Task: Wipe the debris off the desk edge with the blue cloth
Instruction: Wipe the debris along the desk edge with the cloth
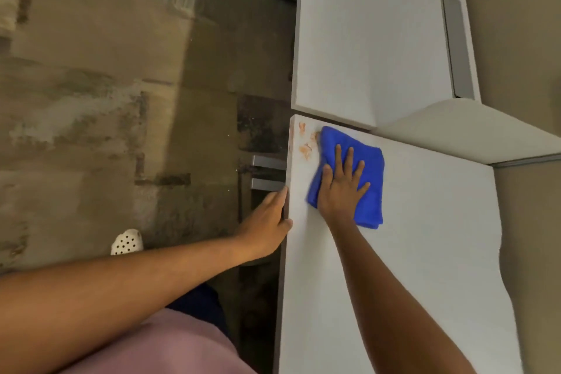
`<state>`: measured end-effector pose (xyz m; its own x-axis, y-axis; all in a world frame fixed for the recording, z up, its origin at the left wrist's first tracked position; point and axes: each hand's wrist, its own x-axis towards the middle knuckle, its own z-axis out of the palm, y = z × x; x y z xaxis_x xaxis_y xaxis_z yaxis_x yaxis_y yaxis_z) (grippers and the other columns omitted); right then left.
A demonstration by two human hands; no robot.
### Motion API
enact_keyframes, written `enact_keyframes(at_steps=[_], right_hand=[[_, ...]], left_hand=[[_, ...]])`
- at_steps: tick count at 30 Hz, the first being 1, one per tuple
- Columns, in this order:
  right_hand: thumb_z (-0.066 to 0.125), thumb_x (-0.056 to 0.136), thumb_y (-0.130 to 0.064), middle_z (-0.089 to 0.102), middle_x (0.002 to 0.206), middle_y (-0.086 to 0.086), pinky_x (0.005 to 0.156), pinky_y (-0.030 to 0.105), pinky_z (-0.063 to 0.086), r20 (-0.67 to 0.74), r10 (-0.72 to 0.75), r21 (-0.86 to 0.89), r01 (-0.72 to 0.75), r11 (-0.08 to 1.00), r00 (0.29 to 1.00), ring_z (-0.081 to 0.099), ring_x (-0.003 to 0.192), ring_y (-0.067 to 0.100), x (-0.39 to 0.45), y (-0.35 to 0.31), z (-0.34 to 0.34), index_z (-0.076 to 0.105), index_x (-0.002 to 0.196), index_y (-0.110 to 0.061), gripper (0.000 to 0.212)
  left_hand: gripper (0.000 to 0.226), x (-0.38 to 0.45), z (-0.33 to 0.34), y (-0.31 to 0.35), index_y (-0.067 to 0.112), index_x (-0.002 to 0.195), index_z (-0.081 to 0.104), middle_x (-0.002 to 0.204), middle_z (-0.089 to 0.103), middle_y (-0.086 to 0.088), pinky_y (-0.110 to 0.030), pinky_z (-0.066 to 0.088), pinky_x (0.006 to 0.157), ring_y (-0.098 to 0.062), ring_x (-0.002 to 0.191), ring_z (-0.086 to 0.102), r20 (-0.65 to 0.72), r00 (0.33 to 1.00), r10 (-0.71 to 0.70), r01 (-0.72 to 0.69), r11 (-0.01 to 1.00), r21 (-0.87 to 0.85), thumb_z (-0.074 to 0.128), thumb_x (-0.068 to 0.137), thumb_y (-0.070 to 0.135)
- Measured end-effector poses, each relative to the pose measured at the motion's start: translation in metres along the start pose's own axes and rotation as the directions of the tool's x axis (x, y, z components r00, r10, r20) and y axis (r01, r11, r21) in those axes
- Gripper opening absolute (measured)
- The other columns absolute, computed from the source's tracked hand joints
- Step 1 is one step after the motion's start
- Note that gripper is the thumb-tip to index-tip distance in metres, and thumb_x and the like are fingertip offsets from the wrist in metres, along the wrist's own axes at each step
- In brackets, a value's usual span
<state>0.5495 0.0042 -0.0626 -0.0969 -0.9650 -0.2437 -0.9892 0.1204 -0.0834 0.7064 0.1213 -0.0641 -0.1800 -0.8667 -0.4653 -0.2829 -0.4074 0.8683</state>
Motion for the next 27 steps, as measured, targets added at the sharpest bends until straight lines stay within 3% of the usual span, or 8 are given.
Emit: enact_keyframes(at_steps=[4, 7, 11, 16, 18, 21, 23, 27], right_hand=[[0.008, 0.107, -0.062, -0.008, 0.177, -0.009, 0.132, 0.060, -0.001, 0.077, -0.239, -0.034, 0.242, 0.970, 0.968, -0.009, 0.165, 0.022, -0.075, 0.034, 0.013, -0.008, 0.163, -0.042, 0.061], [0.005, 0.101, -0.075, -0.010, 0.176, -0.018, 0.132, 0.059, 0.000, 0.095, -0.237, 0.001, 0.238, 0.971, 0.967, -0.013, 0.164, 0.015, -0.095, 0.073, 0.008, -0.003, 0.165, -0.045, 0.071], [0.016, 0.094, -0.081, -0.006, 0.178, -0.011, 0.130, 0.065, 0.000, 0.091, -0.194, -0.078, 0.201, 0.977, 0.977, -0.013, 0.164, 0.026, -0.055, 0.073, -0.005, 0.002, 0.166, -0.043, 0.083], [0.015, 0.094, -0.077, 0.000, 0.178, -0.003, 0.129, 0.067, 0.001, 0.014, -0.237, -0.103, 0.237, 0.966, 0.971, -0.004, 0.165, 0.035, 0.033, 0.016, -0.013, 0.004, 0.167, -0.039, 0.083], [0.015, 0.100, -0.067, 0.004, 0.178, -0.003, 0.130, 0.065, 0.004, -0.013, -0.334, -0.130, 0.330, 0.935, 0.942, 0.000, 0.165, 0.033, 0.048, -0.004, -0.008, 0.005, 0.167, -0.036, 0.075], [0.017, 0.107, -0.049, 0.012, 0.177, -0.004, 0.132, 0.060, 0.010, -0.025, -0.509, -0.099, 0.504, 0.858, 0.861, 0.007, 0.165, 0.028, 0.037, -0.012, 0.005, 0.008, 0.168, -0.032, 0.064], [0.020, 0.110, -0.045, 0.012, 0.177, -0.009, 0.133, 0.055, 0.007, 0.003, -0.597, -0.055, 0.596, 0.801, 0.802, 0.005, 0.166, 0.023, 0.015, 0.001, 0.013, 0.008, 0.168, -0.034, 0.060], [0.024, 0.112, -0.046, 0.005, 0.176, -0.019, 0.133, 0.053, 0.001, 0.086, -0.663, 0.048, 0.662, 0.748, 0.743, -0.001, 0.165, 0.014, -0.025, 0.074, 0.013, 0.009, 0.167, -0.040, 0.056]], left_hand=[[0.086, -0.006, -0.005, 0.001, 0.028, 0.165, 0.004, 0.163, 0.029, 0.002, -0.038, 0.057, 0.098, -0.015, 0.113, 0.060, 0.066, 0.998, 0.008, -0.011, 0.999, 0.048, 0.061, 0.101, 0.028], [0.091, -0.009, -0.011, -0.003, 0.031, 0.165, 0.001, 0.166, 0.024, 0.005, -0.033, 0.057, 0.095, -0.009, 0.104, 0.059, 0.137, 0.990, 0.017, -0.024, 0.998, 0.051, 0.063, 0.099, 0.025], [0.094, -0.016, -0.011, -0.008, 0.040, 0.162, -0.005, 0.169, 0.020, 0.010, -0.018, 0.051, 0.084, -0.009, 0.110, 0.058, 0.186, 0.982, 0.030, -0.025, 0.999, -0.028, 0.063, 0.099, 0.022], [0.097, -0.015, 0.000, -0.010, 0.044, 0.160, -0.016, 0.169, 0.019, 0.011, -0.024, 0.053, 0.083, -0.010, 0.108, 0.059, 0.134, 0.990, -0.043, 0.056, 0.994, -0.098, 0.059, 0.100, 0.030], [0.093, -0.014, 0.004, -0.011, 0.047, 0.160, -0.015, 0.167, 0.023, 0.009, -0.022, 0.051, 0.077, -0.006, 0.101, 0.059, 0.111, 0.992, -0.051, 0.066, 0.989, -0.133, 0.055, 0.100, 0.034], [0.088, -0.010, 0.011, -0.007, 0.044, 0.161, -0.011, 0.172, 0.006, 0.018, -0.034, 0.050, 0.103, -0.010, 0.134, 0.047, 0.056, 0.997, -0.046, 0.054, 0.989, -0.139, 0.050, 0.099, 0.031], [0.090, -0.007, 0.018, -0.003, 0.039, 0.163, -0.010, 0.174, 0.001, 0.015, -0.028, 0.039, 0.110, -0.011, 0.148, 0.032, 0.019, 0.999, -0.048, 0.050, 0.991, -0.122, 0.050, 0.098, 0.027], [0.092, -0.005, 0.038, -0.003, 0.042, 0.162, -0.009, 0.171, 0.010, 0.016, -0.003, 0.036, 0.085, 0.007, 0.124, 0.045, -0.036, 0.998, -0.041, 0.033, 0.978, -0.206, 0.050, 0.094, 0.024]])
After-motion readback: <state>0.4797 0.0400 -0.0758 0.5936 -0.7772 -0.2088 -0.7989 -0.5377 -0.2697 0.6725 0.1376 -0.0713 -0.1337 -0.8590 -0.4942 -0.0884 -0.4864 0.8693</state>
